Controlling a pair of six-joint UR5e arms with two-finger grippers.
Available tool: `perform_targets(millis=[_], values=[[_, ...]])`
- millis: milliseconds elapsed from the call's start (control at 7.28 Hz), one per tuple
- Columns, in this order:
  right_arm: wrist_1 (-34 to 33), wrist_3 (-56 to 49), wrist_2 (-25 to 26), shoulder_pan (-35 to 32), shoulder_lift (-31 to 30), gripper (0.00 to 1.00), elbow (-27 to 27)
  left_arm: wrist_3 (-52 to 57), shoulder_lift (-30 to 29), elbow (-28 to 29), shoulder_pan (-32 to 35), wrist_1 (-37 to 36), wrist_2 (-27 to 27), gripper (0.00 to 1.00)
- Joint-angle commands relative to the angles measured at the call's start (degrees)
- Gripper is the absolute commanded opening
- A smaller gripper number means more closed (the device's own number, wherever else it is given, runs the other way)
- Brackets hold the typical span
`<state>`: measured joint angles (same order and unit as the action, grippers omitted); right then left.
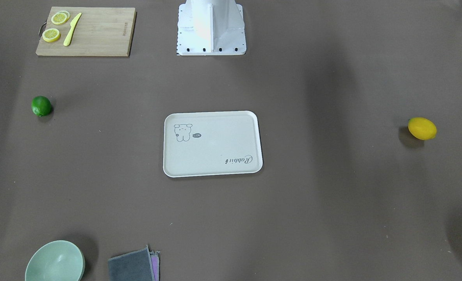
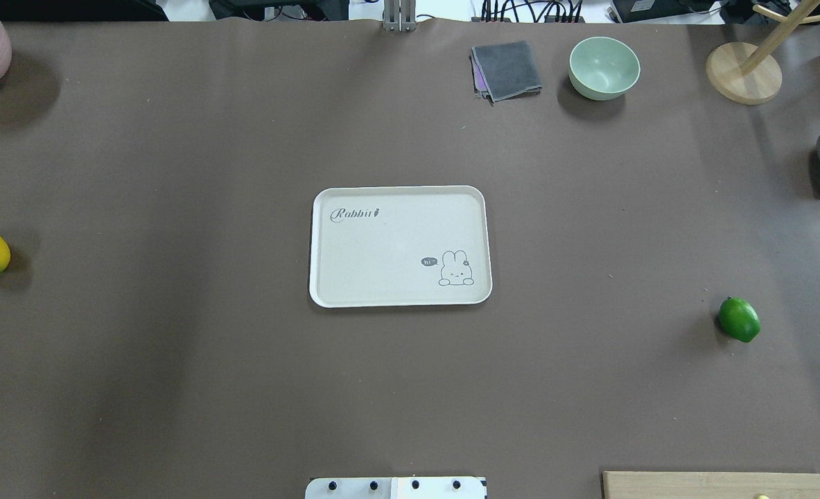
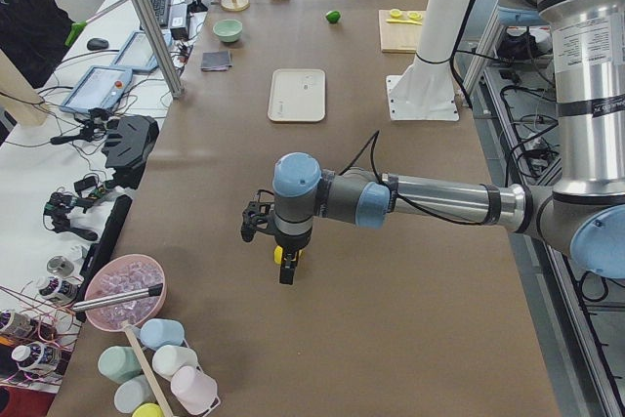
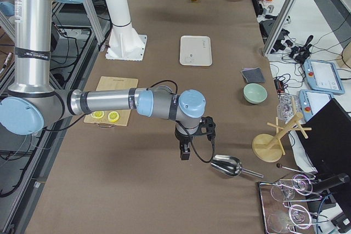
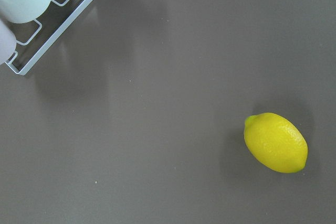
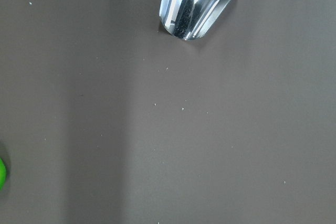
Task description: Place all lemons on tray
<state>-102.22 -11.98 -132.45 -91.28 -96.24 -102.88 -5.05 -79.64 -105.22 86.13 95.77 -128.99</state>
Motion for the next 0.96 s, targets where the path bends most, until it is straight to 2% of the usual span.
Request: perform_targets(millis=[0, 412, 824], values=[[0.0, -0.1, 0.0, 0.0, -0.1, 1.0, 0.0, 0.0, -0.2, -0.3, -0.1, 0.0, 0.1, 0.98], [0.2, -0.1, -0.2, 0.0, 0.2, 1.0, -0.2, 0.0, -0.9, -1.0, -0.1, 0.1, 0.0, 0.98], [3.6, -0.1, -0.7, -0.2, 0.2, 1.0, -1.0, 0.0, -2.3, -0.3, -0.3, 0.4, 0.0, 0.98]])
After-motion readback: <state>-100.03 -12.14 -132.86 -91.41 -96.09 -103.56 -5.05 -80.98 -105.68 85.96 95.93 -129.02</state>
